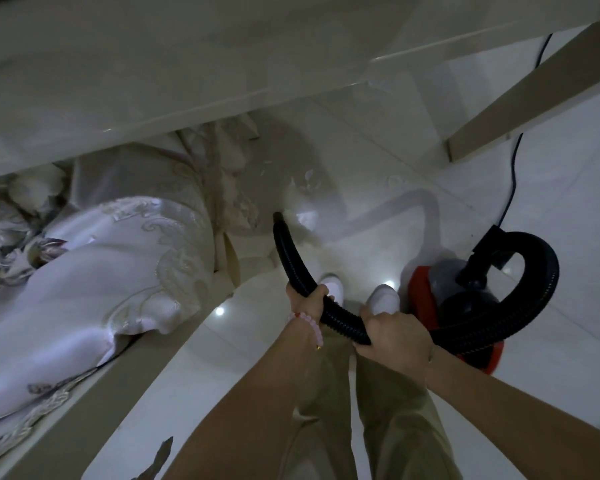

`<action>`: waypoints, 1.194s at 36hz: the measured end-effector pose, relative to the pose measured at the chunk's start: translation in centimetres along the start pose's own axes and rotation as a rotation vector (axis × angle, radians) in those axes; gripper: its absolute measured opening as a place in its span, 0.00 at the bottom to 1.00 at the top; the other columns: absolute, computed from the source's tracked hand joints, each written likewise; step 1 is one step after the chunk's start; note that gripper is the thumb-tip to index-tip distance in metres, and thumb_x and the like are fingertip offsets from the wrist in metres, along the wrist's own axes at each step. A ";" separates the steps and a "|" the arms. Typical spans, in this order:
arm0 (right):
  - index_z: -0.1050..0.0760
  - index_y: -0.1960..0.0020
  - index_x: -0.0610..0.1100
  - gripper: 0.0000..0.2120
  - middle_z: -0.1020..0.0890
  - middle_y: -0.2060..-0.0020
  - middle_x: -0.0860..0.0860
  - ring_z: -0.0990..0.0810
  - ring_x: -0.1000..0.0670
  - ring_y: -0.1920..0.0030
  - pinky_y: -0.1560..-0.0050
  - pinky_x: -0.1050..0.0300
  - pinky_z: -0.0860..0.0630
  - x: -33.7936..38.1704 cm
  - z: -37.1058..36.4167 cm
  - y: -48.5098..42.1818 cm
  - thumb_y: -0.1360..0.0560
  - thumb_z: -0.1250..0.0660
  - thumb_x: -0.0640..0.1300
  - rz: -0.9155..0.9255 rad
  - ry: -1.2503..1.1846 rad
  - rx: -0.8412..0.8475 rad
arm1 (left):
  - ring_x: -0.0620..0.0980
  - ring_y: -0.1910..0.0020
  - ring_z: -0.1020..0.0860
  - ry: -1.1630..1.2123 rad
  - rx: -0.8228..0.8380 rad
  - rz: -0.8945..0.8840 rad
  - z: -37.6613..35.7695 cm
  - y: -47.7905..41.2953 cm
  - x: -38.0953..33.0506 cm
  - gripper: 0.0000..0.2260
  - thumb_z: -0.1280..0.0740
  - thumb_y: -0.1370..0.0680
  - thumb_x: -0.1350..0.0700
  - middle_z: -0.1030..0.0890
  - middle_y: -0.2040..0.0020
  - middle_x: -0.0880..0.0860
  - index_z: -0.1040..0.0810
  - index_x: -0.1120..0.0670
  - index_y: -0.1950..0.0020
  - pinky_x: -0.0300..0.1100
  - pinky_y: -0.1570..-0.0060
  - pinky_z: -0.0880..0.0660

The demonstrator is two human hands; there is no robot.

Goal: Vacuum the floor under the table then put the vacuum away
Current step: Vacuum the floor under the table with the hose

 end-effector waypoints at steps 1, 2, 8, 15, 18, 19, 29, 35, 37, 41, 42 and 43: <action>0.28 0.39 0.44 0.20 0.18 0.51 0.46 0.18 0.46 0.54 0.62 0.58 0.33 0.1 0.1 0.1 0.24 0.40 0.56 0.009 -0.002 0.003 | 0.50 0.63 0.23 -0.013 0.004 0.000 0.0 0.2 0.0 0.27 0.36 0.26 0.67 0.26 0.53 0.56 0.38 0.53 0.29 0.50 0.46 0.22; 0.28 0.39 0.44 0.20 0.18 0.50 0.46 0.18 0.46 0.54 0.62 0.58 0.33 0.2 0.0 0.2 0.24 0.41 0.56 0.024 0.002 0.028 | 0.50 0.62 0.23 -0.025 0.009 0.000 0.1 0.3 0.1 0.28 0.36 0.26 0.67 0.26 0.53 0.56 0.39 0.52 0.28 0.52 0.45 0.22; 0.28 0.40 0.44 0.20 0.18 0.50 0.47 0.18 0.46 0.53 0.59 0.56 0.29 -0.4 -0.5 0.5 0.24 0.41 0.56 0.010 0.010 0.058 | 0.50 0.62 0.22 -0.048 0.019 0.005 -0.5 0.6 0.4 0.29 0.36 0.25 0.66 0.26 0.55 0.54 0.40 0.53 0.27 0.48 0.50 0.22; 0.27 0.40 0.44 0.21 0.16 0.56 0.46 0.17 0.45 0.59 0.65 0.56 0.29 -0.5 0.7 0.9 0.27 0.35 0.56 0.004 -0.026 -0.042 | 0.51 0.62 0.22 -0.065 0.036 0.059 -1.3 0.1 0.3 0.27 0.36 0.26 0.65 0.25 0.56 0.55 0.38 0.54 0.29 0.51 0.47 0.22; 0.24 0.46 0.43 0.22 0.16 0.63 0.48 0.17 0.48 0.67 0.71 0.58 0.29 -0.5 1.0 1.0 0.32 0.30 0.57 0.010 -0.001 -0.057 | 0.54 0.58 0.22 -0.090 0.071 0.057 -1.5 -0.2 0.3 0.28 0.35 0.28 0.65 0.25 0.53 0.56 0.37 0.57 0.29 0.51 0.48 0.22; 0.21 0.54 0.44 0.23 0.18 0.72 0.49 0.21 0.51 0.76 0.78 0.61 0.31 -0.5 1.3 1.0 0.40 0.24 0.59 0.011 0.025 -0.053 | 0.55 0.55 0.23 -0.100 0.083 0.051 -1.6 -0.2 0.2 0.29 0.34 0.29 0.64 0.25 0.52 0.57 0.37 0.58 0.29 0.53 0.45 0.22; 0.21 0.66 0.45 0.26 0.27 0.84 0.50 0.31 0.53 0.88 0.86 0.67 0.44 -1.5 0.5 1.2 0.57 0.20 0.59 -0.055 -0.063 -0.021 | 0.56 0.57 0.24 -0.181 0.116 0.037 -3.2 -0.1 -0.4 0.32 0.33 0.37 0.61 0.25 0.56 0.56 0.34 0.57 0.32 0.56 0.42 0.23; 0.22 0.57 0.41 0.19 0.18 0.70 0.47 0.19 0.46 0.72 0.75 0.61 0.36 -1.5 1.8 1.0 0.39 0.25 0.54 -0.041 -0.059 -0.055 | 0.52 0.65 0.23 -0.243 0.097 0.036 -3.4 -0.2 -1.0 0.23 0.34 0.28 0.65 0.24 0.59 0.57 0.33 0.60 0.33 0.52 0.45 0.22; 0.22 0.56 0.40 0.16 0.17 0.66 0.46 0.18 0.44 0.68 0.73 0.59 0.34 -1.6 2.2 0.9 0.35 0.27 0.51 -0.042 -0.135 -0.079 | 0.52 0.65 0.23 -0.274 0.095 0.033 -3.5 -0.2 -1.2 0.23 0.34 0.28 0.66 0.24 0.59 0.58 0.33 0.61 0.33 0.52 0.48 0.21; 0.27 0.44 0.42 0.17 0.18 0.50 0.47 0.20 0.45 0.51 0.62 0.59 0.37 -2.0 1.4 0.9 0.26 0.36 0.53 -0.059 -0.253 0.119 | 0.51 0.66 0.23 -0.348 0.179 0.034 -4.4 0.2 -1.7 0.24 0.34 0.26 0.66 0.26 0.59 0.58 0.35 0.63 0.31 0.43 0.66 0.23; 0.26 0.45 0.42 0.17 0.19 0.50 0.46 0.20 0.46 0.51 0.63 0.59 0.37 -2.2 1.4 1.0 0.27 0.36 0.53 -0.066 -0.257 0.127 | 0.51 0.66 0.23 -0.367 0.196 0.037 -4.6 0.2 -1.7 0.24 0.34 0.26 0.66 0.26 0.59 0.58 0.35 0.63 0.30 0.43 0.65 0.23; 0.26 0.45 0.42 0.17 0.18 0.50 0.46 0.20 0.46 0.52 0.65 0.60 0.38 -2.4 1.5 1.1 0.27 0.36 0.53 -0.076 -0.259 0.131 | 0.51 0.65 0.24 -0.380 0.210 0.039 -4.9 0.1 -1.7 0.24 0.33 0.26 0.66 0.26 0.59 0.57 0.34 0.63 0.31 0.44 0.65 0.23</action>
Point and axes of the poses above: each hand's wrist, its own y-axis away from the middle knuckle, its own z-axis out of the back of the hand, x = y × z, the point moved 6 cm from there along -y, towards the middle knuckle
